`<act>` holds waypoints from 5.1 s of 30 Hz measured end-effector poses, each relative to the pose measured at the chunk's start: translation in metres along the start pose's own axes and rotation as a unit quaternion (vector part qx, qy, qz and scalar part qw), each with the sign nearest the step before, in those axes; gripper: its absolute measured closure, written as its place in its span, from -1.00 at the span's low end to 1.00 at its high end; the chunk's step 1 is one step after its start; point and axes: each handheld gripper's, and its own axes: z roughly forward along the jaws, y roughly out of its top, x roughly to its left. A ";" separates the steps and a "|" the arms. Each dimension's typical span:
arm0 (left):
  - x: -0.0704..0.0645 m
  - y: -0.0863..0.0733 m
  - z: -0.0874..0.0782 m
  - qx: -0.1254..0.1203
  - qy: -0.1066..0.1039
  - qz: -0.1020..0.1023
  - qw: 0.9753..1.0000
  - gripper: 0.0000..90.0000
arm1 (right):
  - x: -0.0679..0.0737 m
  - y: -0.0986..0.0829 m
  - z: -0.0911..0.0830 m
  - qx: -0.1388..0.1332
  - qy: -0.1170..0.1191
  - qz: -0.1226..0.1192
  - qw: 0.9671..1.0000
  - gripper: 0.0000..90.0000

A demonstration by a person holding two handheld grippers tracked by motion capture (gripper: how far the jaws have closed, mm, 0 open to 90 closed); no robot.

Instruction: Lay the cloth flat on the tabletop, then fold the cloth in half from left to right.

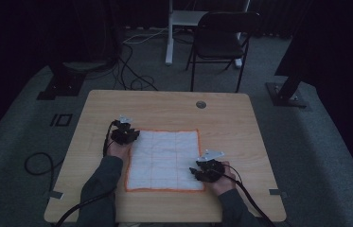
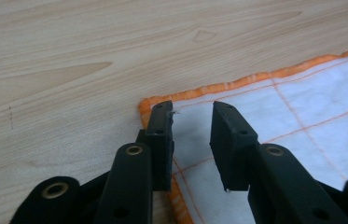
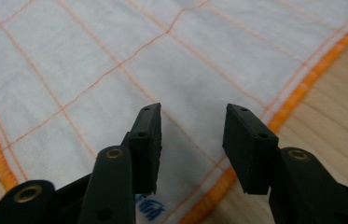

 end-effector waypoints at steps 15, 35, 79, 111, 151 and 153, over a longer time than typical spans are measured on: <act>0.003 -0.014 -0.035 -0.028 -0.038 -0.009 0.999 0.36 | -0.010 -0.002 -0.005 -0.013 -0.003 0.026 1.000 0.22; -0.019 -0.068 -0.092 -0.058 -0.049 -0.035 0.996 0.24 | -0.013 -0.003 -0.006 -0.016 -0.006 0.033 0.999 0.22; -0.035 -0.082 -0.067 0.003 0.026 -0.011 1.000 0.93 | -0.013 -0.007 -0.008 -0.018 -0.016 0.030 0.999 0.22; -0.079 -0.028 -0.070 -0.032 -0.136 0.018 0.990 0.95 | -0.014 -0.007 -0.005 -0.019 -0.007 0.039 0.999 0.22; -0.170 0.007 -0.023 -0.023 -0.218 0.078 0.973 0.94 | -0.023 -0.010 -0.005 -0.016 -0.015 0.054 0.998 0.21; -0.174 0.009 -0.023 -0.026 -0.221 0.079 0.972 0.94 | -0.024 -0.010 -0.005 -0.015 -0.016 0.057 0.998 0.21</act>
